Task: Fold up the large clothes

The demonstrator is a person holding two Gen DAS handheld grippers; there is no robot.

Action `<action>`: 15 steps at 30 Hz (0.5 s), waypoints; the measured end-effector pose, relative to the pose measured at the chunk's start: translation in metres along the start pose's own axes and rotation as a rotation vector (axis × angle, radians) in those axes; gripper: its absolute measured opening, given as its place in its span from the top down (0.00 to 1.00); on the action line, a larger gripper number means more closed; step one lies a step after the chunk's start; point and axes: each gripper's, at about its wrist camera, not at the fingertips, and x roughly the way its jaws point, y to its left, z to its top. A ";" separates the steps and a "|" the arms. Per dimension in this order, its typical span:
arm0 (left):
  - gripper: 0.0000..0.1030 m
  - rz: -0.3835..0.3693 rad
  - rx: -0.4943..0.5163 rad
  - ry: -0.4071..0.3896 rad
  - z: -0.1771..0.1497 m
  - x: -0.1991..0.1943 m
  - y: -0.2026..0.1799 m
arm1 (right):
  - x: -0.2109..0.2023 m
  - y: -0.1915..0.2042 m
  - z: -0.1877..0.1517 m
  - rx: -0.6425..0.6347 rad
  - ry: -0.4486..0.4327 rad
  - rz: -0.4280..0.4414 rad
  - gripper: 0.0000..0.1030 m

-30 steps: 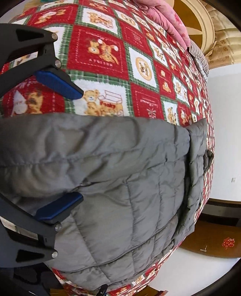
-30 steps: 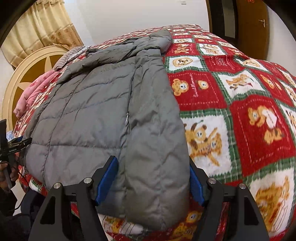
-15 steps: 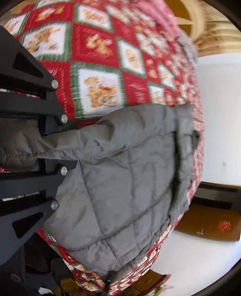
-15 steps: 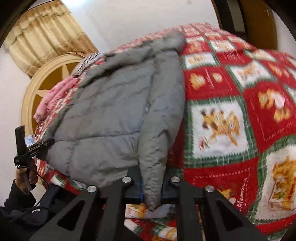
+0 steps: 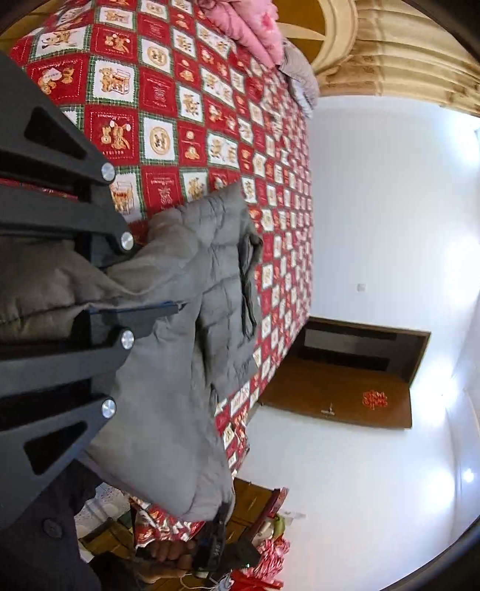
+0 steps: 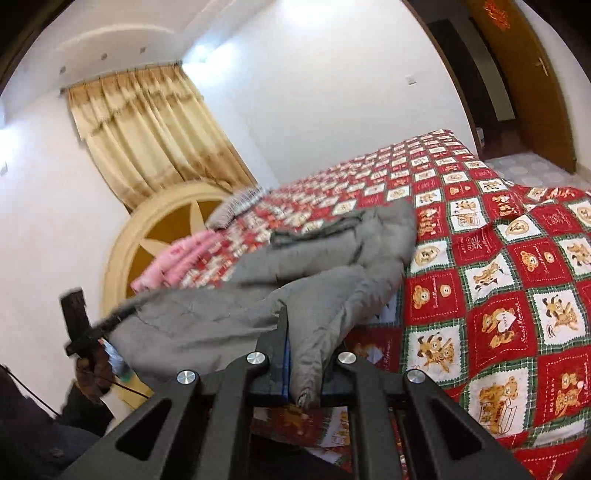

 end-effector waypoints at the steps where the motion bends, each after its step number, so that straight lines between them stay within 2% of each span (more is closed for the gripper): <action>1: 0.87 0.022 -0.004 0.004 0.004 0.013 0.006 | 0.002 -0.003 0.004 0.021 -0.006 0.007 0.93; 4: 0.87 0.075 -0.043 0.014 0.028 0.064 0.030 | 0.028 -0.006 0.021 0.017 -0.017 -0.014 0.93; 7: 0.87 0.108 -0.063 -0.011 0.054 0.095 0.045 | 0.065 -0.013 0.049 0.031 -0.031 -0.049 0.93; 12: 0.87 0.134 -0.050 -0.024 0.092 0.141 0.052 | 0.119 -0.028 0.099 0.053 -0.053 -0.141 0.93; 15: 0.87 0.140 -0.072 -0.004 0.106 0.173 0.065 | 0.152 -0.042 0.126 0.063 -0.047 -0.183 0.93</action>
